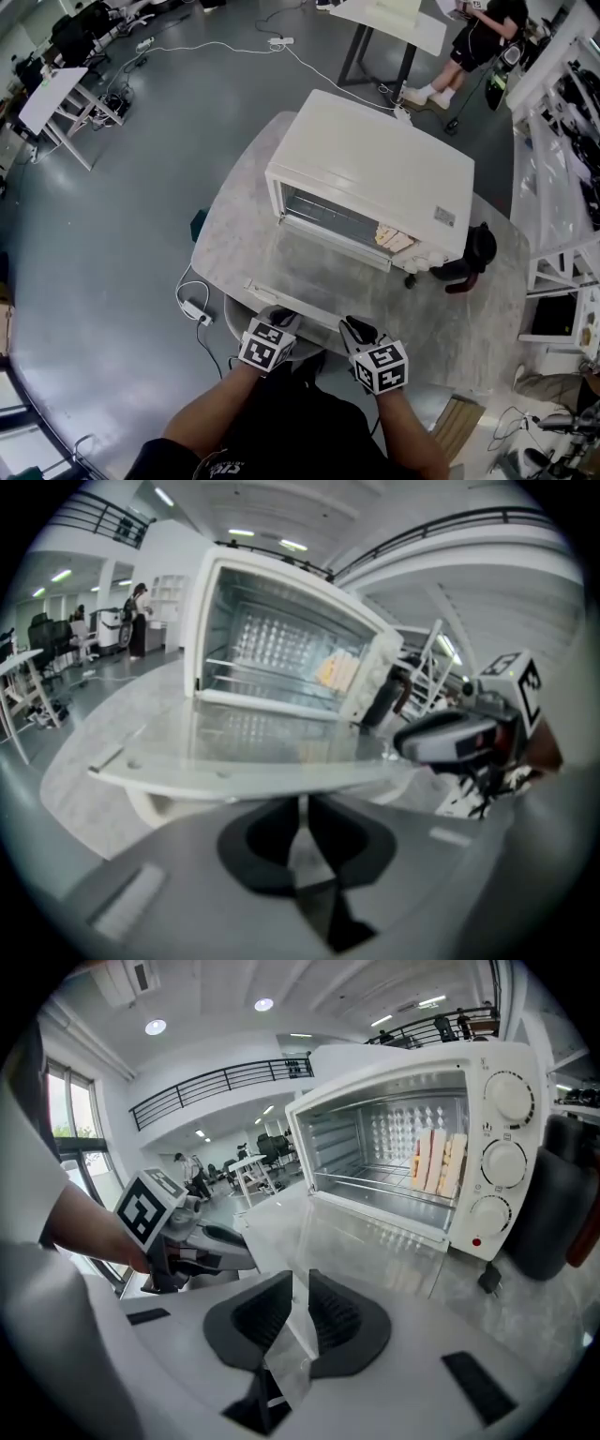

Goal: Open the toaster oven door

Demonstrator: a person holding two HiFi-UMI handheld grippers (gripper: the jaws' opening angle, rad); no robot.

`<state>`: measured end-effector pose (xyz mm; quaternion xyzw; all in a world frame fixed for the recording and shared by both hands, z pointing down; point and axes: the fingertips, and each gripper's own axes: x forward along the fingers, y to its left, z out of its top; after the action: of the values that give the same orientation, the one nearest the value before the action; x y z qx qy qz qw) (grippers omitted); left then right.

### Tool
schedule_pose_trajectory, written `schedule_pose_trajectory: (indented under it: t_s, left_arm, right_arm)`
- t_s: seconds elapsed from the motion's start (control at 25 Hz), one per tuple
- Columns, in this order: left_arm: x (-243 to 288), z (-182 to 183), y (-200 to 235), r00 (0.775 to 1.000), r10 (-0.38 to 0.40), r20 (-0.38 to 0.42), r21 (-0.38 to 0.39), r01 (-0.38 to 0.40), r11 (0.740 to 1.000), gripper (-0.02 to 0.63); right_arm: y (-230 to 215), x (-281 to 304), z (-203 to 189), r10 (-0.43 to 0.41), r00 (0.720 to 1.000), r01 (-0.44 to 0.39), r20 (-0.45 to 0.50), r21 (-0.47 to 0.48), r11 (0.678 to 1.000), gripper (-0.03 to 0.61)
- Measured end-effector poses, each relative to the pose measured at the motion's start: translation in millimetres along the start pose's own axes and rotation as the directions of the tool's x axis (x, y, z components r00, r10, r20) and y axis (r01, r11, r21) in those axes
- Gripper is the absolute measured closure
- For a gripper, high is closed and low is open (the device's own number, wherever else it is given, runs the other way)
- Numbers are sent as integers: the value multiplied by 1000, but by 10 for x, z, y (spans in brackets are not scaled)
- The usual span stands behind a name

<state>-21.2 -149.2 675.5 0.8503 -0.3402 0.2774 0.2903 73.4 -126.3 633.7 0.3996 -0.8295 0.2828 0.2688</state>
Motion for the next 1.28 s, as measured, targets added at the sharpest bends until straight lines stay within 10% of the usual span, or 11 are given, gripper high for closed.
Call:
schedule_pose_trajectory:
  t_s: [1.28]
  left_arm:
    - [-400,324,98,1000,17,26,-22,-17,1000,575]
  right_arm:
    - [-18,235,-384,-28,992,29,-123,6,1000,525]
